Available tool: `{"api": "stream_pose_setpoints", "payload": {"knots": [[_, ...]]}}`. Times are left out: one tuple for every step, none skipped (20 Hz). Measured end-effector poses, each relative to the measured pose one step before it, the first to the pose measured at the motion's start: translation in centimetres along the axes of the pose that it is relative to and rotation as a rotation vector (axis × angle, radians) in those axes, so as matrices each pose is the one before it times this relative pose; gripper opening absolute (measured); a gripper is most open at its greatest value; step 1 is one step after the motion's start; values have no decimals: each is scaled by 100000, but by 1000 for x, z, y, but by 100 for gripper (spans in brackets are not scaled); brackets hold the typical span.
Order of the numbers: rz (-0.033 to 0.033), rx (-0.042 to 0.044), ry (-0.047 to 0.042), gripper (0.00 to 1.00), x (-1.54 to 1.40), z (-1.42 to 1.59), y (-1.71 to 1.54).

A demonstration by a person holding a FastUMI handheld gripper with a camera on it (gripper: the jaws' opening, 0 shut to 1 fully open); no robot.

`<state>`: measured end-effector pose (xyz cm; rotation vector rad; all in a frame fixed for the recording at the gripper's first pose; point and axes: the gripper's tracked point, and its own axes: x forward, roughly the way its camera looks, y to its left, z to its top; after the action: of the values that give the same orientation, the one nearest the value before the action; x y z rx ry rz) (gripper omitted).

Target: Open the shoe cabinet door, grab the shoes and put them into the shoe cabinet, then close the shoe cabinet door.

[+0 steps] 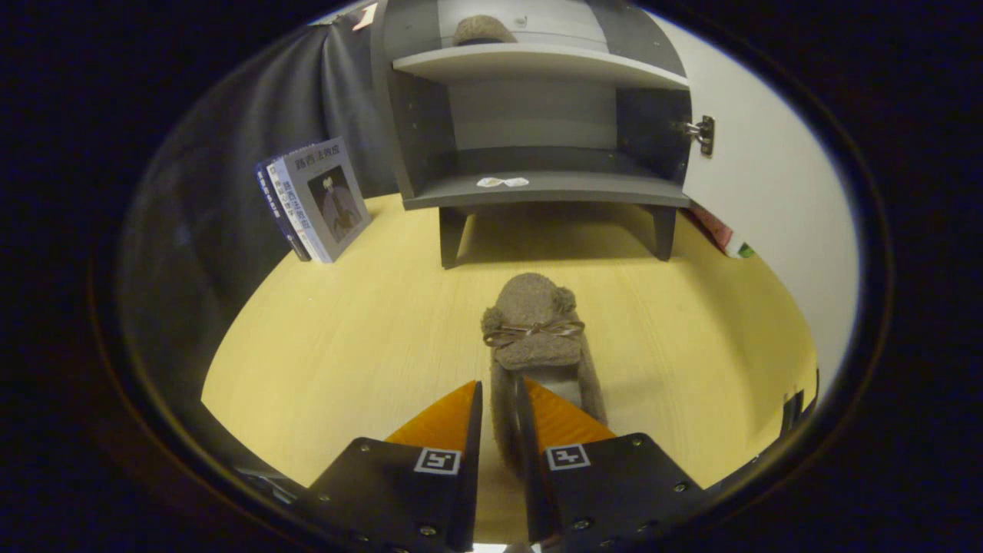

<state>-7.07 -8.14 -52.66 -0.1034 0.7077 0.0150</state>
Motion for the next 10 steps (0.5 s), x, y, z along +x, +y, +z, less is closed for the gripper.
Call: {"api": "stream_pose_setpoints", "payload": {"knots": [[61, -174, 962, 26, 593, -243, 65], [-27, -84, 1046, 26, 523, -122, 38], [-247, -101, 1135, 26, 621, -193, -25], [-72, 192, 647, 26, 560, 24, 33], [-149, 369, 312, 26, 511, 128, 9], [-73, 565, 116, 26, 434, 114, -13], [-24, 611, 39, 26, 313, 158, 68], [-24, 405, 113, 26, 346, 118, -39], [-78, 145, 250, 26, 308, 93, 7], [36, -89, 169, 26, 282, 68, 33]]}}
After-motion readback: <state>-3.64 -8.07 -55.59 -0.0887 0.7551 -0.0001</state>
